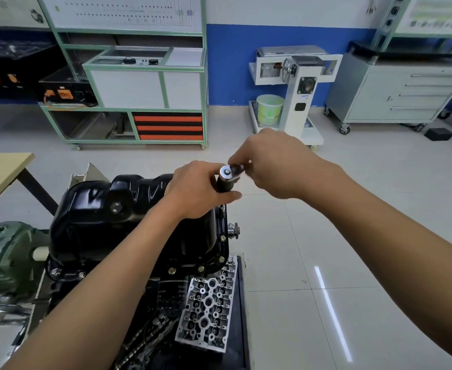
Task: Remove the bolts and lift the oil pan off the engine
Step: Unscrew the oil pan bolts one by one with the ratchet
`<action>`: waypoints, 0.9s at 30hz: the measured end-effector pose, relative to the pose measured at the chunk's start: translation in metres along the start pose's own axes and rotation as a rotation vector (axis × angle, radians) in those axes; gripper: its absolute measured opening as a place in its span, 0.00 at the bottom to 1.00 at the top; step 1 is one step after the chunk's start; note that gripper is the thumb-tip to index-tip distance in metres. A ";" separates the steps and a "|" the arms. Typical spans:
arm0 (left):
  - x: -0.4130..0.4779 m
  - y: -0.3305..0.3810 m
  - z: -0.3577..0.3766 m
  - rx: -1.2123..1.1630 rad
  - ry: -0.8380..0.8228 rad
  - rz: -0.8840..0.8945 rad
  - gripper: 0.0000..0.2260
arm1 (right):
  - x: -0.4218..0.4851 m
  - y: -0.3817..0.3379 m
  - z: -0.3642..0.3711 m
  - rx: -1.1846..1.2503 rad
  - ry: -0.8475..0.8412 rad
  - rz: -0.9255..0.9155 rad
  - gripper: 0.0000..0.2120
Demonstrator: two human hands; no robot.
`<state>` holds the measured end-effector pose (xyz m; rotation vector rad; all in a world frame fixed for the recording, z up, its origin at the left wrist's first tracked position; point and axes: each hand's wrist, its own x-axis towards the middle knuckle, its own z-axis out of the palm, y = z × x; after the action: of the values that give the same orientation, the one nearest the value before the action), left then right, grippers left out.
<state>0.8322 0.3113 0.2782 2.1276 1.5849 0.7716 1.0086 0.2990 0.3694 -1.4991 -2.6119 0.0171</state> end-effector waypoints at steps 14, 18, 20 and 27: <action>0.000 -0.003 -0.005 -0.164 -0.021 0.033 0.04 | 0.006 0.000 0.014 -0.067 0.114 -0.003 0.08; 0.003 0.002 0.003 -0.071 0.073 0.008 0.09 | -0.010 -0.002 0.010 -0.014 0.081 0.132 0.07; 0.004 0.004 0.004 -0.064 0.096 -0.027 0.07 | -0.015 -0.007 0.011 0.077 0.044 0.140 0.12; 0.003 0.005 0.004 -0.010 0.112 -0.048 0.06 | -0.015 -0.006 0.004 0.109 -0.022 0.116 0.13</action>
<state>0.8395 0.3133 0.2784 2.0643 1.6779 0.8949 1.0105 0.2829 0.3640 -1.6176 -2.4926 0.1855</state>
